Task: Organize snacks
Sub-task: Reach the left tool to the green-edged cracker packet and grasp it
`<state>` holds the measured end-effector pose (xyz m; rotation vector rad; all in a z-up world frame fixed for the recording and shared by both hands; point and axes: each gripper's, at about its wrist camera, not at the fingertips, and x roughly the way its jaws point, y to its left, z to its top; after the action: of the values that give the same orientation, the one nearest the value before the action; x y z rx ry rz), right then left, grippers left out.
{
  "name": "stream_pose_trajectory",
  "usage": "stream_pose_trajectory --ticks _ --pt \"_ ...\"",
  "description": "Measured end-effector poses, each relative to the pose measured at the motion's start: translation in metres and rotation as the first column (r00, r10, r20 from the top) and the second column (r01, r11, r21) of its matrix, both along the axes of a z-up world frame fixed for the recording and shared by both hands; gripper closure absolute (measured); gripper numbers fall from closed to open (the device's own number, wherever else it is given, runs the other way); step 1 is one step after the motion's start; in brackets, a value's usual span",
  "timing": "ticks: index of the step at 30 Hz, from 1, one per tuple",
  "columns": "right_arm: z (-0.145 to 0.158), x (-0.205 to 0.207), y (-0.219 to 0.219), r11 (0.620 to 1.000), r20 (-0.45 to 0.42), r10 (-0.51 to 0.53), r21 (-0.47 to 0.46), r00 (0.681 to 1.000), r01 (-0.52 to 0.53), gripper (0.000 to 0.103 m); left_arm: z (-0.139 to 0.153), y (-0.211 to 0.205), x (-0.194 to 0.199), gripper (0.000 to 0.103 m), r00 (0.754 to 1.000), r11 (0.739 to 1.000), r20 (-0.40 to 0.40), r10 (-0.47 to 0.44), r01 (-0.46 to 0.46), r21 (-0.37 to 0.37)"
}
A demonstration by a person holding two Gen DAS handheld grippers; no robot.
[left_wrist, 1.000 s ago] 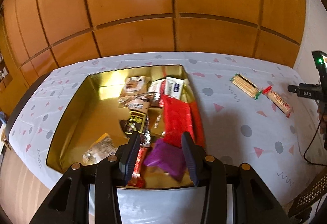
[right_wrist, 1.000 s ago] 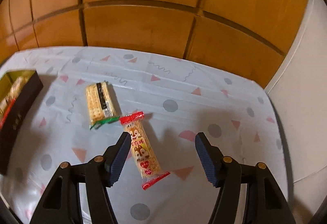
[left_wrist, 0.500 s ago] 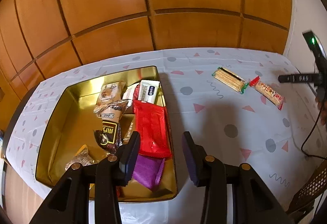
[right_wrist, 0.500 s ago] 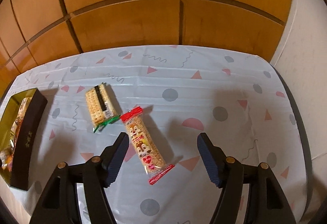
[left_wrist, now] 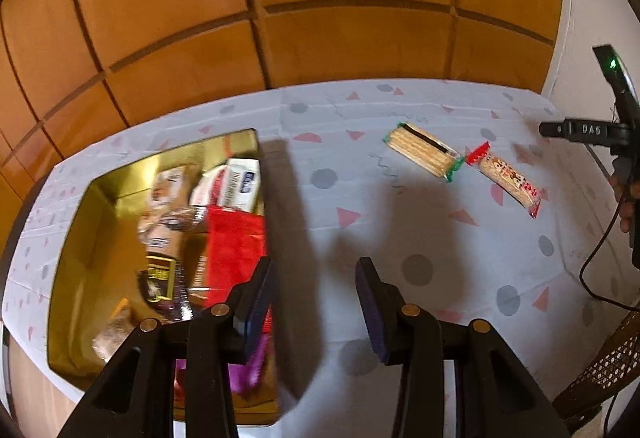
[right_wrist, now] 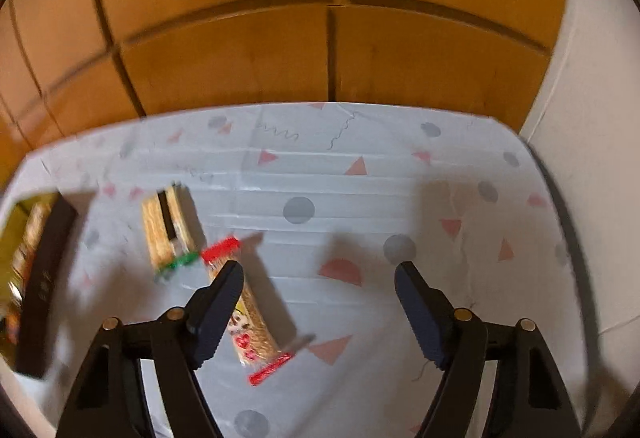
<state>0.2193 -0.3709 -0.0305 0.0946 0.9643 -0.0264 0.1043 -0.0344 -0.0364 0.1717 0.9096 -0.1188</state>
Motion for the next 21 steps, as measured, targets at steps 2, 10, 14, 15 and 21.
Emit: stream_pose_trajectory --ticks 2,10,14,15,21 --pt "0.001 -0.001 -0.004 1.000 0.001 -0.015 0.007 1.000 0.015 0.023 -0.004 -0.009 0.002 0.061 1.000 1.000 -0.013 -0.014 0.014 -0.003" --pt "-0.022 0.005 -0.002 0.999 -0.125 -0.022 -0.031 0.992 0.019 0.020 -0.024 -0.036 0.037 0.061 0.991 0.996 -0.131 -0.019 0.008 -0.086" --pt "-0.020 0.004 -0.002 0.999 -0.106 -0.024 -0.041 0.994 0.019 0.020 -0.031 -0.051 0.058 0.061 0.985 0.994 -0.171 -0.024 0.005 -0.110" --pt "-0.020 0.003 -0.004 0.999 -0.102 -0.029 -0.035 0.994 0.026 0.019 -0.032 -0.055 0.064 0.061 0.982 0.992 -0.185 -0.024 0.000 -0.130" --pt "-0.016 0.002 -0.007 0.999 -0.089 -0.051 -0.015 0.995 0.050 0.019 -0.033 -0.074 0.095 0.059 0.978 0.975 -0.207 0.003 -0.050 -0.218"
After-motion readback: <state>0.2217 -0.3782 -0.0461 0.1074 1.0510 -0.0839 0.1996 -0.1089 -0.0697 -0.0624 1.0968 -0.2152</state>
